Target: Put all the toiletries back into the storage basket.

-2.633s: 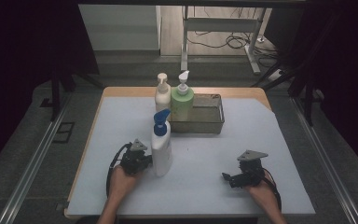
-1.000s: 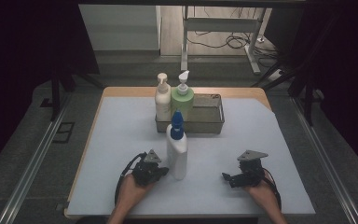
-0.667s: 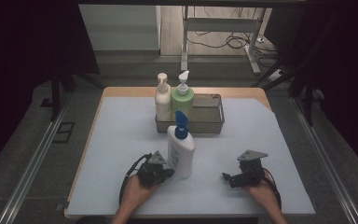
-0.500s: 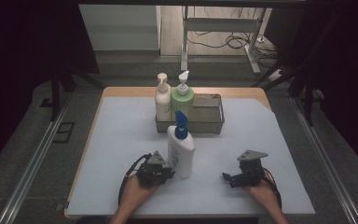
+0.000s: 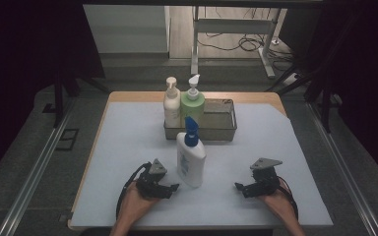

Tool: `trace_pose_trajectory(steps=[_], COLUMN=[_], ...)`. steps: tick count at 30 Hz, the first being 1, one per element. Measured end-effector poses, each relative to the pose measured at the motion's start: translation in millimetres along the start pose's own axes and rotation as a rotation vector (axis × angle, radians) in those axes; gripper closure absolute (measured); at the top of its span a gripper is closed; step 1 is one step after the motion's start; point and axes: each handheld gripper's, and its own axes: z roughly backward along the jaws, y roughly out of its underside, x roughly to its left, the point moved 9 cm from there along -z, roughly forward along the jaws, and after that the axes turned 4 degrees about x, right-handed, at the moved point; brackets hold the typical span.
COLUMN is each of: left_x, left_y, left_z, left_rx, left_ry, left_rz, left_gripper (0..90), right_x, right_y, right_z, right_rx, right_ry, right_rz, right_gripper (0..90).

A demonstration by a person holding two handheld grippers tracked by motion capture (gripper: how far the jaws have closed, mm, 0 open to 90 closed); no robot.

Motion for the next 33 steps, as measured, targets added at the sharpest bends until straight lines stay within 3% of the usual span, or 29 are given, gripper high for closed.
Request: trace_pose_trajectory(steps=[5, 17, 19, 26, 30, 33], left_x=[9.2, 24.3, 25.4, 25.6, 24.7, 24.8], left_y=[4.7, 21.9, 23.3, 23.3, 24.1, 24.1], left_z=[5.7, 17.5, 15.3, 14.6, 13.0, 13.0], left_rx=[-0.018, -0.048, -0.034, -0.034, -0.012, -0.015], left_ry=[-0.039, -0.117, -0.108, -0.11, -0.145, -0.141], left_rz=[0.035, 0.074, 0.086, 0.087, 0.052, 0.058], left_gripper=[13.2, 12.2, 12.2, 12.2, 12.0, 12.0], right_x=[4.8, 22.4, 25.4, 34.6, 41.5, 49.2], right_y=[-6.1, -24.2, -27.8, -39.8, -47.2, -54.7], right_z=[5.4, 13.4, 14.4, 17.0, 18.3, 18.6], right_rx=[-0.03, -0.076, -0.08, -0.104, -0.116, -0.12], right_ry=[-0.014, -0.08, -0.09, -0.114, -0.141, -0.165], right_rz=[0.018, 0.023, 0.027, 0.036, 0.033, 0.047], right_gripper=[3.5, 3.4, 3.0, 2.5, 1.3, 0.0])
